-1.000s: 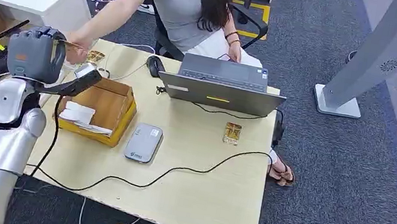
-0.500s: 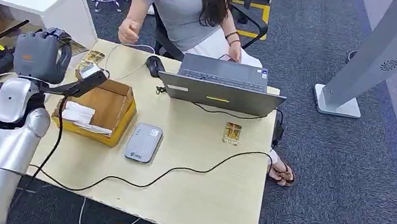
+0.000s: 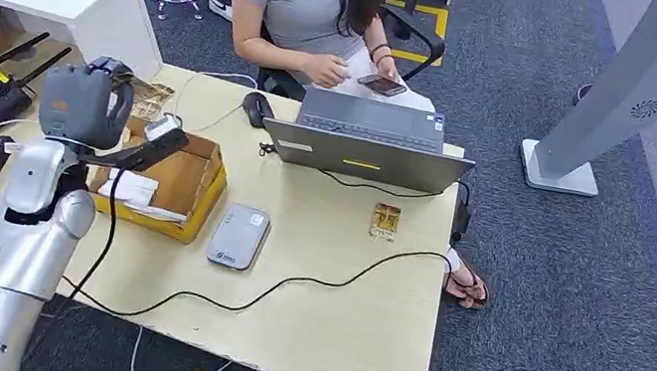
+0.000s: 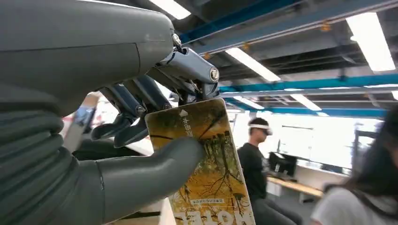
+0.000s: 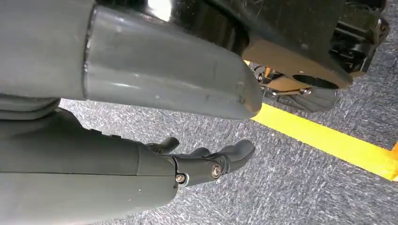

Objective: Pass the card to the sensor for recognition and then transmit it.

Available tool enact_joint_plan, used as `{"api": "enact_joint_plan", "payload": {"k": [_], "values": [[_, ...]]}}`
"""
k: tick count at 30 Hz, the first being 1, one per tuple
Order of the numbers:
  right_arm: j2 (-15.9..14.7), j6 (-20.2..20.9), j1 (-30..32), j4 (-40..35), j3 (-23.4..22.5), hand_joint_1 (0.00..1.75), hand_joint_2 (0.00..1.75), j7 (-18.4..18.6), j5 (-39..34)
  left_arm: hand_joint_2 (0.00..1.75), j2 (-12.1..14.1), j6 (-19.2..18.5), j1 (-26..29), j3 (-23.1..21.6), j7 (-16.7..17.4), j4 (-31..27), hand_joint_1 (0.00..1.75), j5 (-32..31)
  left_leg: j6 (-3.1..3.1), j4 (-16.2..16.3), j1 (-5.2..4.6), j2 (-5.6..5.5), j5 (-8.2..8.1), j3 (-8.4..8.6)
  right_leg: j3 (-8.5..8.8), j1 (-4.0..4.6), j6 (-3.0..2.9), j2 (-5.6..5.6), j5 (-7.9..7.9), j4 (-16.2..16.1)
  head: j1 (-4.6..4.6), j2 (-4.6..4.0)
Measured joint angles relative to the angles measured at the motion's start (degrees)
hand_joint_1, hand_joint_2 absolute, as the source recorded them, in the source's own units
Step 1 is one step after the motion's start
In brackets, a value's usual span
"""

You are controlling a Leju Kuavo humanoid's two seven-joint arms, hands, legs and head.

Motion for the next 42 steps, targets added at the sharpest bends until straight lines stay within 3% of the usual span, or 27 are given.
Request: {"api": "enact_joint_plan", "payload": {"k": [9, 11, 12, 14, 16, 21, 30, 42], "values": [[0.0, 0.0, -0.01, 0.0, 0.0, 0.0, 0.0, 0.0, 0.02, 1.75, -0.11, -0.02, 0.12, -0.2, 0.0, -0.07, 1.75, -0.24, 0.0, 0.0, 0.0, 0.0, 0.0, 0.0, 0.0, 0.0, 0.0, 0.0, 0.0, 0.0, 0.0, 0.0], [0.72, 0.04, -0.05, 0.0, 0.0, 0.0, 0.0, 0.0, 0.66, 1.75, -5.22, -1.16, 2.55, -9.28, 2.62, -0.92, 1.75, -4.04, 0.02, 0.03, -0.03, 0.08, 0.0, -0.06, -0.04, -0.02, 0.14, 0.08, 0.1, -0.01, 0.02, 0.0], [0.76, 0.57, -0.04, 0.02, 0.0, 0.0, 0.0, 1.22, 0.98, 1.75, -6.88, -2.18, 2.58, -12.72, 3.08, 1.39, 1.75, -4.56, 0.05, 0.03, 0.01, 0.06, 0.04, -0.05, -0.07, -0.01, 0.13, 0.06, 0.11, -0.01, 0.0, 0.0], [0.87, 0.72, -0.05, 0.0, -0.11, 0.0, 0.0, 1.2, 1.07, 1.75, -7.28, -6.19, 2.41, -13.67, 4.76, 3.4, 1.75, -5.5, 0.06, 0.03, 0.01, 0.06, 0.05, -0.06, -0.06, -0.01, 0.13, 0.06, 0.11, -0.01, 0.0, 0.0], [0.96, 0.79, -0.04, 0.0, -0.26, 0.0, 0.0, 1.2, 1.25, 1.75, -7.69, -9.51, 2.09, -14.16, 6.12, 6.41, 1.75, -5.72, 0.06, 0.03, 0.01, 0.09, 0.05, -0.06, -0.08, -0.01, 0.11, 0.08, 0.13, -0.01, 0.0, 0.0], [1.14, 0.79, -0.03, 0.0, -0.5, 0.0, 0.0, 1.2, 1.27, 1.75, -8.0, -9.86, 1.03, -14.81, 6.82, 12.35, 1.75, -5.28, 0.07, 0.03, 0.0, 0.07, 0.06, -0.08, -0.08, -0.01, 0.12, 0.07, 0.13, -0.01, 0.0, 0.0], [1.22, 1.25, 0.0, 0.02, -1.22, 0.0, 0.0, 1.9, 1.53, 1.75, -8.08, -15.58, -0.88, -14.88, 9.07, 19.87, 1.75, -4.69, 0.07, 0.03, 0.0, 0.07, 0.06, -0.09, -0.08, -0.01, 0.12, 0.07, 0.14, -0.01, 0.0, 0.0], [1.7, 1.55, 0.0, 0.02, -1.84, 0.0, 0.0, 1.88, 2.32, 1.75, -8.08, -13.57, -3.45, -14.88, 9.68, 23.8, 1.75, -4.06, 0.06, 0.03, 0.0, 0.04, 0.14, -0.08, -0.05, -0.01, 0.1, 0.05, 0.17, 0.0, 0.0, 0.0]]}}
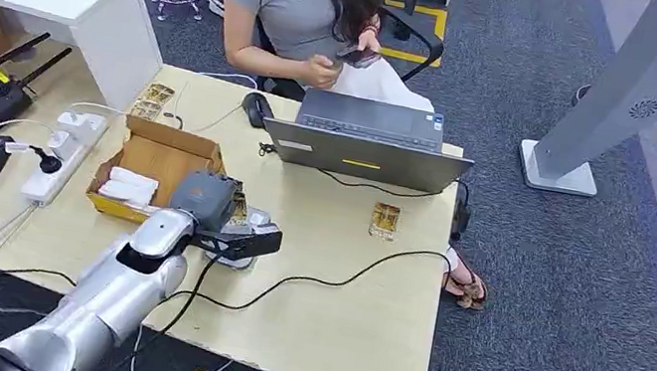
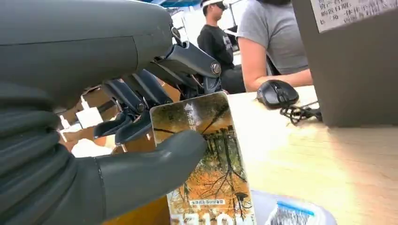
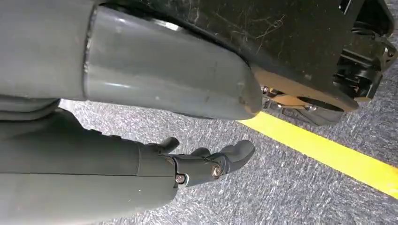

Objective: Pass the card to the sensor for recognition and then transmit it.

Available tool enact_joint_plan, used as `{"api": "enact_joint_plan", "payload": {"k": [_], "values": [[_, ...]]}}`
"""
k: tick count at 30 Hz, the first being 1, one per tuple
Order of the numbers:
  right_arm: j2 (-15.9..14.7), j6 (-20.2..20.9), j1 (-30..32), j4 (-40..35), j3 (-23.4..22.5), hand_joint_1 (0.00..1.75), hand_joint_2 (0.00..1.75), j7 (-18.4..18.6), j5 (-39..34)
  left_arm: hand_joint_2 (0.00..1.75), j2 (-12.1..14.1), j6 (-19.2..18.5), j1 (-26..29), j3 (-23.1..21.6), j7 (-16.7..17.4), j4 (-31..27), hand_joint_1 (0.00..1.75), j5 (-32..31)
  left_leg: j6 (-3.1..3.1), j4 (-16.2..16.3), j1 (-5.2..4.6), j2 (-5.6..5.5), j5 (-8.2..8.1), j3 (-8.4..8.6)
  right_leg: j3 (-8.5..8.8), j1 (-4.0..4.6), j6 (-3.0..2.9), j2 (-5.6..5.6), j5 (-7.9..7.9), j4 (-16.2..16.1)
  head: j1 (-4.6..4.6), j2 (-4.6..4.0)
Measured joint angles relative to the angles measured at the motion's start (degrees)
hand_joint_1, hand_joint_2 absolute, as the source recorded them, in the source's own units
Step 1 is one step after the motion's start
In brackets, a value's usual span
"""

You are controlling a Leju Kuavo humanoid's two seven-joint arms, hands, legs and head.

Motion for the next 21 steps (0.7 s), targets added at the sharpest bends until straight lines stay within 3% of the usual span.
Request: {"api": "enact_joint_plan", "payload": {"k": [4, 13, 21], "values": [[0.0, 0.07, 0.06, 0.07, -0.31, 0.0, 0.0, -0.63, 0.46, 1.75, 1.23, 1.75, -2.14, 0.02, 0.22, -3.94, 1.75, 0.85, -0.04, 0.0, 0.02, -0.01, 0.07, -0.13, -0.11, 0.02, -0.01, 0.0, 0.08, 0.01, 0.0, 0.0], [0.0, 0.46, 0.03, 0.28, -0.39, 0.0, 0.0, -0.31, 1.9, 1.75, 5.71, 2.16, -13.91, 0.48, 0.44, -11.74, 1.75, -1.86, 0.01, 0.0, 0.03, -0.04, 0.18, -0.21, -0.18, 0.03, 0.02, -0.03, 0.16, 0.04, 0.0, 0.0], [0.0, 0.46, 0.0, 0.31, -0.39, 0.0, 0.0, -0.07, 2.05, 1.75, 6.6, 2.64, -15.51, 0.63, 0.59, -12.72, 1.75, -2.73, 0.01, 0.0, 0.01, -0.06, 0.18, -0.22, -0.17, 0.03, 0.03, -0.03, 0.16, 0.04, 0.0, 0.0]]}}
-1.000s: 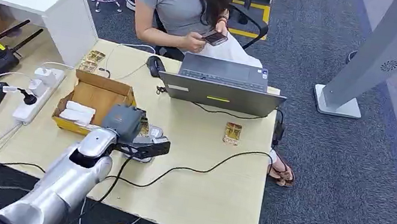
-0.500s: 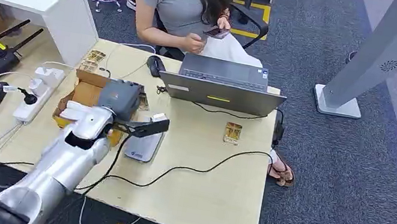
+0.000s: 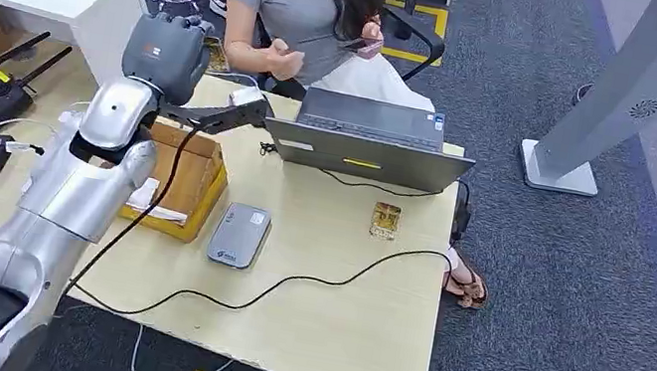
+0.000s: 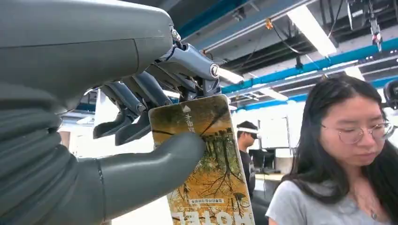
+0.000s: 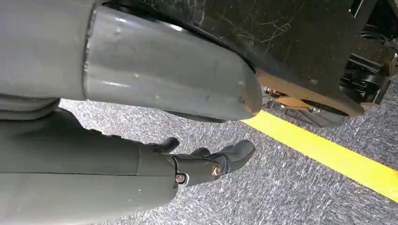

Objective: Pass the card to the sensor for recognition and then transmit it.

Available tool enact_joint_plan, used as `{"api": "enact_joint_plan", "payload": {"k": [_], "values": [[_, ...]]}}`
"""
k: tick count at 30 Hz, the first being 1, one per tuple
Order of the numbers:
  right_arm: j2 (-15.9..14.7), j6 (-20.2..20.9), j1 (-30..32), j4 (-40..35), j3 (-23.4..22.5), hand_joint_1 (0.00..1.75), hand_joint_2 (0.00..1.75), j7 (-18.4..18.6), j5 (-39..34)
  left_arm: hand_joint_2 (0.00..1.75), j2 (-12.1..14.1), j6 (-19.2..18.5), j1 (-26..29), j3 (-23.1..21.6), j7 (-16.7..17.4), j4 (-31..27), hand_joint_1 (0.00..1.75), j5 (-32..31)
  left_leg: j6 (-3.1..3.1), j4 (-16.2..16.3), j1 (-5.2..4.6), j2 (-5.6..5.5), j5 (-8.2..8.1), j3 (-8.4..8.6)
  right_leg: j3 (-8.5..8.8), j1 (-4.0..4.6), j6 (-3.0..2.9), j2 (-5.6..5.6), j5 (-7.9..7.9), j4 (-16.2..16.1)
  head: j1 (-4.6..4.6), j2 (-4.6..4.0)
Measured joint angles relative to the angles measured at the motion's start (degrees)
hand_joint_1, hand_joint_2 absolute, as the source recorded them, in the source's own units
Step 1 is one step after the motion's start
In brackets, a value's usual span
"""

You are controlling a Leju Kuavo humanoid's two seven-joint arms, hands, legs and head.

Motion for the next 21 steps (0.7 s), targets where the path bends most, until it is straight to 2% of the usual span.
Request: {"api": "enact_joint_plan", "payload": {"k": [6, 13, 14, 21], "values": [[0.0, 0.46, -0.01, 0.02, -0.02, 0.0, 0.0, 0.07, 0.9, 1.75, 0.98, 2.3, -1.52, 1.05, 1.84, 0.26, 1.75, -2.12, 0.0, 0.0, 0.0, 0.01, 0.0, 0.0, -0.02, 0.0, 0.01, 0.01, 0.0, 0.0, 0.0, 0.0], [0.13, 0.48, -0.05, 0.02, 0.0, 0.0, 0.0, -0.07, 1.36, 1.75, 1.66, 4.11, -1.88, 2.4, 1.9, 2.84, 1.75, -2.49, -0.02, 0.0, 0.02, 0.01, 0.01, 0.0, -0.02, 0.0, 0.0, 0.01, 0.0, 0.01, 0.0, 0.0], [0.13, 0.48, -0.06, 0.02, -0.02, 0.0, 0.0, -0.07, 1.38, 1.75, 1.73, 4.2, -1.88, 2.51, 1.9, 3.04, 0.0, -2.49, -0.02, 0.0, 0.02, 0.0, 0.01, 0.0, -0.02, 0.0, 0.0, 0.01, 0.0, 0.01, 0.0, 0.0], [0.15, 0.48, -0.08, 0.02, -0.02, 0.0, 0.0, 0.0, 1.73, 1.75, 1.79, 4.06, -1.88, 3.01, 2.43, 4.94, 0.0, -2.73, -0.02, 0.0, 0.0, 0.0, 0.01, -0.01, -0.02, 0.0, 0.01, 0.01, 0.01, 0.0, 0.02, -0.02]]}}
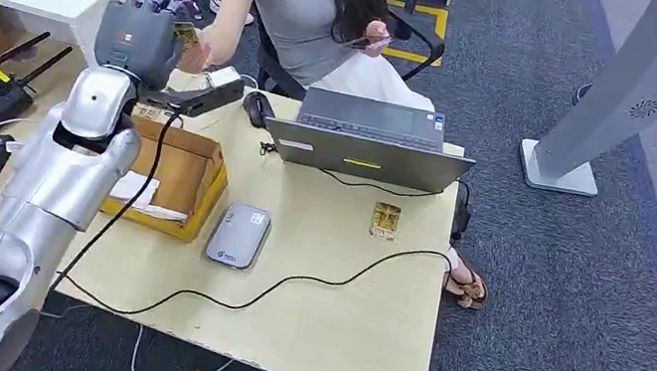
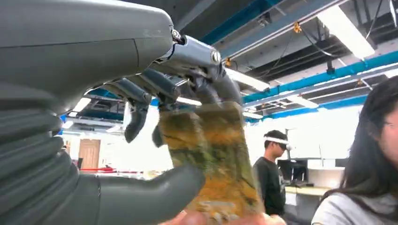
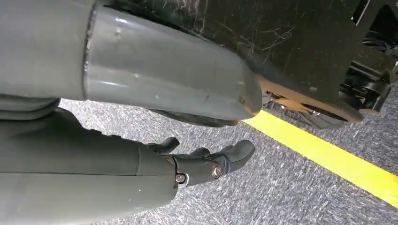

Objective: Pass the card to the sensor for recognition and then transmit it.

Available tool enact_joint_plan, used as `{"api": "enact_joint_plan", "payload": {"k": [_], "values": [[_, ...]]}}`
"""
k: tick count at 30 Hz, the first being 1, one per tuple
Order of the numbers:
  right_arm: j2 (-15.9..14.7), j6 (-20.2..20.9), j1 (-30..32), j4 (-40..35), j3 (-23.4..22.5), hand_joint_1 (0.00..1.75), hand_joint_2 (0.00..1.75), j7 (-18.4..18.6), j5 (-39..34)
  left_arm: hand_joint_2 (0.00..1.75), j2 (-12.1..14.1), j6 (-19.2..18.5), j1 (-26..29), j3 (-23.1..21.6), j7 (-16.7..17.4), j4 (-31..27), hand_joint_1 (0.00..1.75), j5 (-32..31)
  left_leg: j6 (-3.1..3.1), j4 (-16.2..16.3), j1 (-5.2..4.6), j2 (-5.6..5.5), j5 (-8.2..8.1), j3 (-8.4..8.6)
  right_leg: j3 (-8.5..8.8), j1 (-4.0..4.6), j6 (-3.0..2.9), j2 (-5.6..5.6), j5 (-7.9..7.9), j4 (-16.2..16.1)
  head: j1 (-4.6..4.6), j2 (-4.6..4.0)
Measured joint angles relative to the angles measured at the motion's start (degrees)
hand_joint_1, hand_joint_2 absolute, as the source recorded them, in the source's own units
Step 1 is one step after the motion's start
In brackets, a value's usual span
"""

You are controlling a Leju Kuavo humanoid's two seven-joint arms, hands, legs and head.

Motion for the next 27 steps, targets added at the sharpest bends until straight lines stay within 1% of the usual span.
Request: {"api": "enact_joint_plan", "payload": {"k": [5, 8, 10, 12, 14, 18, 20, 23, 25, 27], "values": [[0.0, -0.09, 0.0, 0.0, -0.09, 0.0, 0.0, 0.09, 0.17, 1.75, -0.39, 0.15, 0.31, 0.44, -0.04, 0.61, 0.0, 0.58, 0.0, 0.0, 0.0, 0.0, 0.0, 0.0, 0.0, 0.0, 0.01, 0.0, 0.01, 0.0, -0.02, 0.02], [0.0, -0.2, 0.01, 0.0, -0.41, 0.0, 0.0, 0.09, 0.33, 1.75, -1.13, 1.09, 1.73, 1.03, -2.42, -0.1, 0.0, 4.47, 0.0, 0.0, 0.0, 0.0, 0.0, 0.01, 0.0, 0.0, 0.01, 0.01, 0.01, 0.0, 0.0, 0.02], [0.02, -0.46, 0.03, 0.0, -0.74, 0.0, 0.0, 0.09, 0.2, 1.75, -1.77, 1.99, 4.32, 1.25, -4.14, -3.16, 0.0, 7.31, 0.0, 0.0, 0.0, 0.02, -0.01, 0.0, 0.0, -0.01, 0.01, 0.02, 0.01, 0.0, 0.02, 0.02], [0.18, -0.76, 0.07, 0.0, -1.44, 0.0, 0.0, 0.02, -0.48, 1.75, -2.56, 2.32, 9.28, 1.25, -5.86, -9.52, 0.0, 10.54, 0.02, -0.01, -0.05, 0.08, -0.03, 0.0, 0.0, -0.02, 0.01, 0.06, 0.0, -0.01, 0.0, 0.02], [0.33, -1.11, 0.14, 0.0, -2.19, 0.0, 0.0, 0.0, -1.07, 1.75, -3.17, 1.92, 15.36, 1.25, -6.43, -16.03, 0.0, 11.91, 0.03, -0.01, -0.04, 0.1, -0.07, -0.01, -0.06, -0.02, 0.01, 0.08, -0.02, -0.03, 0.0, 0.0], [0.66, -1.81, 0.34, 0.0, -4.0, 0.0, 0.0, -0.59, -2.51, 1.75, -3.3, -1.01, 26.37, 0.5, -6.73, -25.95, 0.0, 12.66, 0.0, -0.03, -0.04, 0.16, -0.12, -0.06, -0.14, -0.02, 0.03, 0.15, -0.04, -0.05, -0.02, 0.02], [0.81, -2.16, 0.44, 0.0, -4.94, 0.0, 0.0, -0.98, -3.15, 1.75, -2.95, -2.07, 30.73, -0.06, -6.69, -29.19, 0.0, 12.44, 0.0, -0.03, -0.01, 0.15, -0.12, -0.12, -0.17, -0.02, 0.03, 0.12, -0.05, -0.05, 0.0, 0.0], [0.92, -2.51, 0.53, 0.0, -6.27, 0.0, 0.0, -1.35, -3.82, 1.75, -1.23, -3.56, 36.97, -0.79, -6.47, -33.25, 0.0, 12.41, -0.01, -0.05, 0.0, 0.18, -0.11, -0.1, -0.21, -0.02, 0.02, 0.15, -0.05, -0.05, -0.02, 0.02], [0.92, -2.64, 0.69, 0.0, -6.91, 0.0, 0.0, -1.46, -3.98, 1.75, -0.17, -4.31, 39.76, -1.0, -5.94, -34.82, 0.0, 12.42, -0.01, -0.05, 0.02, 0.16, -0.1, -0.13, -0.23, -0.01, 0.02, 0.11, -0.05, -0.05, -0.02, 0.02], [0.92, -2.62, 0.7, 0.0, -7.37, 0.0, 0.0, -1.46, -3.74, 1.75, 0.91, -7.44, 40.87, -1.0, -4.09, -35.32, 0.0, 12.74, -0.01, -0.05, 0.02, 0.09, -0.09, -0.14, -0.2, -0.01, 0.02, 0.01, -0.05, -0.05, 0.02, 0.02]]}}
